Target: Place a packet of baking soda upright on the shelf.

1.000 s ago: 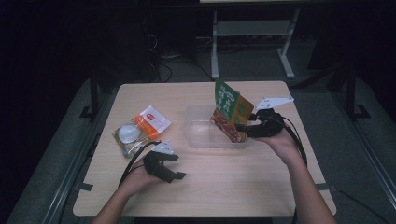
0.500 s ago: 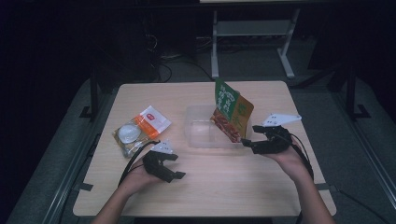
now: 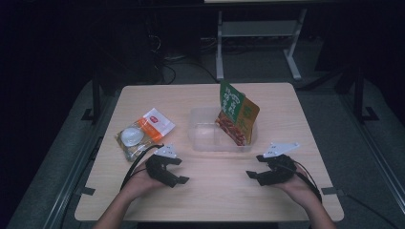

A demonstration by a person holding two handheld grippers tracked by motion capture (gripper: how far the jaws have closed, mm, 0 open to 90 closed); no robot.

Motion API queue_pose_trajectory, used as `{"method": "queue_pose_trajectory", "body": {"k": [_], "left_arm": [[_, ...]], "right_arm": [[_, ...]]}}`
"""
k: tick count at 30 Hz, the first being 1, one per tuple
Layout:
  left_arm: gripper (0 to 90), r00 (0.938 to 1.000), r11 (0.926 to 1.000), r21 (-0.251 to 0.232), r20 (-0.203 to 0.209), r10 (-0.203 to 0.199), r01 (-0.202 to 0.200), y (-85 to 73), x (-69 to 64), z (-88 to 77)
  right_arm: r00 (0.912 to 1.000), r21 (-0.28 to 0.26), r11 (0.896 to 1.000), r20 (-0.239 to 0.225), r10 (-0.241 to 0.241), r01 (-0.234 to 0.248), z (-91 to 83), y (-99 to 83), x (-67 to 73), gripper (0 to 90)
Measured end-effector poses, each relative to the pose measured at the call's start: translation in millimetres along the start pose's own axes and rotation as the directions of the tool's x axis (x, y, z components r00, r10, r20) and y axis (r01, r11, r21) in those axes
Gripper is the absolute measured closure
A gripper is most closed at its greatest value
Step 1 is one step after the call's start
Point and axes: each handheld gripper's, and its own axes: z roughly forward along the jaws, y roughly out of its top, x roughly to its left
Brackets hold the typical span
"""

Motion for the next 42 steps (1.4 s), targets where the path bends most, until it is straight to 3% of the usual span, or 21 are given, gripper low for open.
{"method": "queue_pose_trajectory", "body": {"k": [6, 17, 20, 24, 28, 31, 32, 35, 38, 40, 42], "left_arm": [[19.6, 1.0, 1.0, -0.006, -0.004, 0.0, 0.0, -0.7, 0.0, -2.1], [21.6, 0.9966, 0.9994, -0.015, -0.075, -0.033, 0.032, -0.6, 15.3, -27.5], [25.4, 0.9927, 0.9985, -0.026, -0.11, -0.051, 0.048, -1.4, 24.5, -41.9], [37.1, 0.9792, 0.9945, -0.052, -0.177, -0.099, 0.091, -2.4, 42.2, -63.7], [53.7, 0.9531, 0.9882, -0.067, -0.263, -0.151, 0.138, -7.5, 69.7, -81.5], [70.5, 0.9245, 0.9804, -0.067, -0.326, -0.197, 0.186, -11.8, 94.9, -90.8], [75.9, 0.9104, 0.9761, -0.078, -0.352, -0.217, 0.203, -12.6, 104.6, -95.1], [88.9, 0.8866, 0.9684, -0.1, -0.389, -0.249, 0.229, -12.5, 125.3, -103.6], [89.7, 0.8588, 0.961, -0.111, -0.431, -0.276, 0.253, -11.3, 147.9, -110.8], [89.7, 0.8374, 0.9602, -0.1, -0.471, -0.277, 0.261, -12.4, 161.8, -113.4], [89.7, 0.8242, 0.9605, -0.082, -0.497, -0.271, 0.266, -15.1, 174.2, -113.9]], "right_arm": [[0.9993, 0.06, 0.998, -0.033, -0.016, 0.018, 13.3, -5.6, 7.0, 28.3], [0.9991, 0.07, 0.997, -0.039, -0.016, 0.018, 21.2, -4.8, 8.2, 28.0], [0.999, 0.074, 0.997, -0.04, -0.019, 0.022, 22.9, -4.8, 8.4, 28.0], [0.9989, 0.075, 0.997, -0.042, -0.019, 0.022, 23.4, -5.4, 9.0, 28.0], [0.9989, 0.076, 0.997, -0.042, -0.019, 0.022, 23.6, -5.3, 9.1, 28.0], [0.9989, 0.077, 0.997, -0.042, -0.02, 0.024, 23.6, -5.6, 8.9, 28.0], [0.9989, 0.076, 0.997, -0.042, -0.022, 0.025, 23.5, -5.6, 8.6, 28.1], [0.9991, 0.072, 0.997, -0.04, -0.015, 0.018, 23.3, -6.0, 7.4, 28.4], [0.9989, 0.073, 0.997, -0.047, -0.002, 0.005, 23.8, -6.6, 6.5, 28.5], [0.9989, 0.075, 0.997, -0.048, -0.003, 0.006, 24.2, -6.7, 6.7, 28.8], [0.9988, 0.078, 0.997, -0.048, -0.001, 0.005, 24.2, -6.9, 7.7, 28.8]]}}
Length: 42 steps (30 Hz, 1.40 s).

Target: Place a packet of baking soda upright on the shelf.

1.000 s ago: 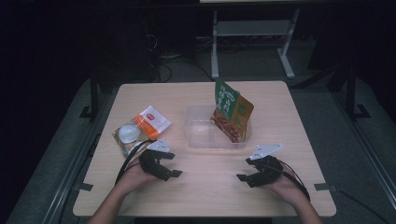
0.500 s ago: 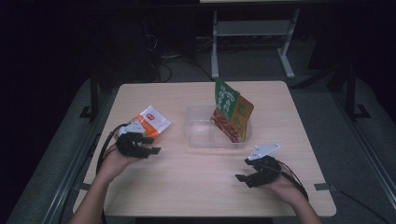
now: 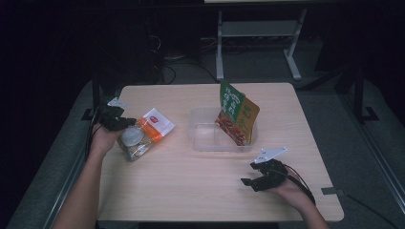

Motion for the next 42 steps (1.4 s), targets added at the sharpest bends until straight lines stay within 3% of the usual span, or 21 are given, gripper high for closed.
{"method": "queue_pose_trajectory", "body": {"k": [3, 6, 9, 12, 14, 17, 26, 29, 31, 33, 41, 42], "left_arm": [[89.7, 0.9995, 0.9996, -0.016, -0.024, -0.022, 0.022, -2.3, 14.7, 7.7], [89.7, 0.9972, 0.998, 0.03, -0.051, -0.054, 0.056, -9.0, 27.4, 18.6], [89.8, 0.9931, 0.9924, 0.042, -0.025, -0.115, 0.116, -17.8, 36.8, 24.0], [89.8, 0.9928, 0.9894, 0.085, 0.01, -0.119, 0.118, -26.1, 36.4, 28.7], [89.9, 0.9935, 0.9906, 0.083, 0.023, -0.111, 0.109, -30.9, 32.8, 29.8], [89.9, 0.9907, 0.9892, 0.077, 0.043, -0.129, 0.125, -33.5, 31.5, 27.8], [90.0, 0.99, 0.9965, 0.06, 0.125, -0.066, 0.059, -38.9, 7.4, 23.3], [90.0, 0.9835, 0.9981, 0.062, 0.18, -0.02, 0.009, -38.1, -12.6, 23.3], [90.0, 0.9821, 0.9972, 0.068, 0.188, 0.017, -0.031, -38.4, -23.3, 21.5], [90.0, 0.9799, 0.9961, 0.078, 0.198, 0.025, -0.041, -40.7, -31.5, 18.5], [90.0, 0.9764, 0.9963, 0.082, 0.216, 0.007, -0.025, -63.6, -52.7, -0.2], [89.9, 0.9745, 0.9965, 0.084, 0.224, -0.016, -0.003, -66.9, -55.0, -2.3]], "right_arm": [[1.0, 0.003, 1.0, 0.002, -0.003, 0.003, 0.0, -1.1, 0.1, 28.9], [1.0, 0.001, 1.0, 0.001, 0.007, -0.007, -0.2, -2.2, -1.1, 28.9], [0.9999, 0.003, 1.0, 0.004, 0.016, -0.016, -1.2, -3.5, -2.4, 28.9], [0.9998, -0.003, 1.0, 0.003, 0.02, -0.02, -2.8, -4.9, -2.9, 29.1], [0.9998, -0.002, 1.0, 0.003, 0.021, -0.021, -3.3, -5.9, -3.4, 29.3], [0.9997, 0.003, 1.0, -0.002, 0.024, -0.024, -2.7, -6.8, -4.2, 29.3], [0.9998, -0.001, 1.0, 0.002, 0.019, -0.019, -2.5, -5.0, -2.7, 29.4], [0.9998, -0.005, 1.0, 0.0, 0.018, -0.018, -2.1, -4.3, -1.5, 29.3], [0.9999, -0.001, 1.0, 0.004, 0.015, -0.015, -3.1, -3.7, -1.2, 29.4], [0.9999, -0.008, 1.0, 0.004, 0.012, -0.012, -3.7, -3.8, -1.2, 29.4], [0.9999, -0.004, 1.0, 0.005, 0.011, -0.011, -3.7, -3.9, -1.1, 29.4], [0.9999, -0.004, 1.0, 0.005, 0.01, -0.01, -3.7, -3.8, -0.8, 29.4]]}}
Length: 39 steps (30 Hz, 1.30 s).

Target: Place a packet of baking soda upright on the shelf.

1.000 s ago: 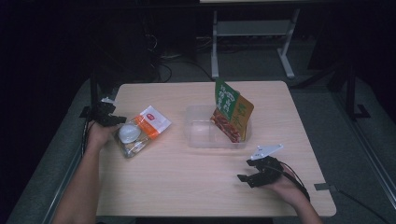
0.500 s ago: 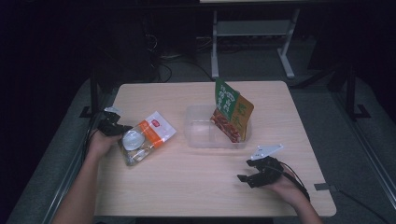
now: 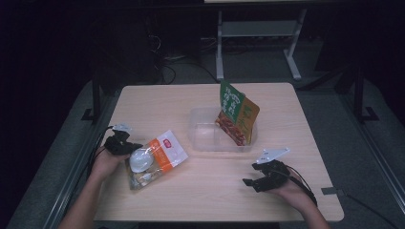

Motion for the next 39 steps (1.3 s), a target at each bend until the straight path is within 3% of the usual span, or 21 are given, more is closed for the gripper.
{"method": "queue_pose_trajectory", "body": {"k": [3, 7, 15, 18, 20, 26, 31, 33, 39], "left_arm": [[90.0, 0.9996, 0.9996, -0.012, 0.016, -0.024, 0.024, -9.2, -9.5, -3.9], [90.0, 0.9991, 0.9994, -0.02, 0.033, -0.027, 0.027, -15.1, -27.4, -6.9], [89.9, 0.9943, 0.9985, -0.036, 0.097, 0.044, -0.041, -5.2, -61.1, 1.3], [89.9, 0.9951, 0.9966, -0.059, 0.077, 0.062, -0.057, -1.6, -64.0, -2.4], [89.9, 0.997, 0.9956, -0.083, 0.06, 0.048, -0.043, -3.5, -62.3, -12.2], [89.9, 0.9999, 0.9965, -0.083, 0.015, 0.007, -0.005, -35.3, -57.7, -37.0], [89.9, 0.9989, 0.9992, -0.039, 0.046, 0.008, -0.006, -55.7, -63.2, -36.3], [90.0, 0.9974, 0.9993, -0.038, 0.072, 0.004, -0.001, -56.9, -67.7, -33.8], [89.9, 0.9946, 0.9992, -0.01, 0.096, 0.039, -0.038, -56.0, -85.2, -31.0]], "right_arm": [[1.0, 0.001, 1.0, 0.0, -0.002, 0.002, -0.4, 0.3, 0.6, 29.4], [1.0, 0.001, 1.0, 0.003, 0.0, 0.0, -1.4, 0.5, 0.7, 29.4], [0.9999, -0.003, 1.0, 0.005, -0.013, 0.013, -2.7, 0.2, 1.2, 29.5], [0.9999, -0.002, 1.0, 0.007, -0.011, 0.011, -3.4, -0.3, 0.8, 29.5], [0.9999, -0.004, 1.0, 0.008, -0.008, 0.008, -4.2, -0.6, 0.5, 29.5], [0.9999, -0.007, 1.0, 0.008, -0.009, 0.009, -5.5, -1.3, -0.3, 29.5], [0.9999, -0.005, 1.0, 0.008, -0.01, 0.01, -5.2, -0.2, 1.5, 29.6], [0.9999, -0.004, 1.0, 0.01, -0.013, 0.013, -4.6, 0.1, 1.7, 29.5], [0.9999, -0.008, 1.0, 0.012, -0.002, 0.002, -6.9, -1.6, 1.8, 29.5]]}}
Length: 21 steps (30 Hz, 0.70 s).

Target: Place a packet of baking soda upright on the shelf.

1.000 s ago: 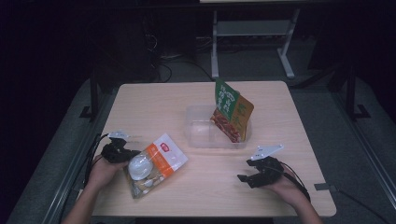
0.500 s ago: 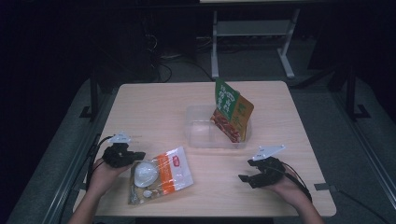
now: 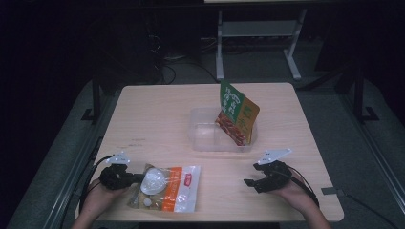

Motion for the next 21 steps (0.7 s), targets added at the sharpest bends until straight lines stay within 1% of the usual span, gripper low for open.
{"method": "queue_pose_trajectory", "body": {"k": [1, 2, 3, 6, 7, 8, 11, 15, 16, 18, 19, 20, 21], "left_arm": [[89.9, 1.0, 1.0, -0.002, -0.004, -0.006, 0.006, -1.5, -1.9, -1.2], [89.9, 1.0, 1.0, 0.002, 0.003, -0.007, 0.007, -3.2, -2.1, -3.4], [89.9, 0.9998, 0.9999, 0.001, 0.007, -0.017, 0.017, -5.1, -3.5, -5.0], [89.9, 0.9997, 0.9999, 0.0, 0.02, -0.014, 0.014, -10.3, -6.3, -8.0], [89.9, 0.9995, 0.9997, -0.004, 0.019, -0.024, 0.024, -11.0, -7.6, -7.8], [89.9, 0.9989, 0.9991, -0.01, 0.022, -0.042, 0.042, -11.1, -9.5, -6.9], [89.9, 0.9991, 0.9994, -0.01, 0.027, -0.032, 0.032, -7.7, -14.7, -2.2], [89.9, 0.9984, 0.9998, -0.009, 0.054, -0.015, 0.016, 1.9, -29.8, 9.8], [89.9, 0.9982, 1.0, -0.006, 0.06, -0.001, 0.001, 5.0, -32.9, 13.0], [90.0, 0.9975, 0.9999, -0.004, 0.069, 0.011, -0.01, 11.1, -40.0, 19.6], [89.9, 0.9967, 0.9994, 0.002, 0.074, 0.035, -0.035, 14.8, -42.5, 22.8], [89.9, 0.9958, 0.9989, 0.002, 0.079, 0.046, -0.046, 18.2, -45.8, 26.4], [89.9, 0.9949, 0.9985, 0.004, 0.086, 0.054, -0.054, 21.4, -48.4, 29.7]], "right_arm": [[1.0, 0.001, 1.0, 0.006, -0.004, 0.004, -1.3, -0.6, -0.8, 29.5], [1.0, -0.001, 1.0, 0.006, 0.0, 0.0, -2.1, -1.1, -1.1, 29.5], [1.0, -0.001, 1.0, 0.006, 0.002, -0.002, -2.9, -1.6, -1.4, 29.5], [1.0, 0.001, 1.0, 0.004, 0.002, -0.002, -5.5, -6.0, 1.3, 29.5], [1.0, 0.001, 1.0, 0.004, -0.001, 0.001, -6.5, -7.7, 2.2, 29.5], [1.0, 0.002, 1.0, 0.003, 0.001, -0.001, -7.5, -9.5, 3.2, 29.5], [1.0, 0.001, 1.0, 0.008, 0.002, -0.002, -11.1, -13.0, 4.4, 29.5], [0.9999, -0.007, 1.0, 0.006, 0.012, -0.012, -15.8, -15.6, 6.4, 29.5], [0.9998, -0.01, 1.0, 0.004, 0.017, -0.017, -16.5, -16.4, 7.3, 29.5], [0.9998, -0.009, 1.0, -0.004, 0.017, -0.017, -17.4, -18.1, 9.7, 29.5], [0.9998, -0.008, 1.0, -0.006, 0.017, -0.017, -17.7, -19.2, 11.4, 29.5], [0.9997, 0.001, 1.0, -0.013, 0.019, -0.018, -18.3, -19.8, 13.0, 29.5], [0.9994, -0.001, 1.0, -0.023, 0.026, -0.026, -18.7, -20.4, 15.3, 29.9]]}}
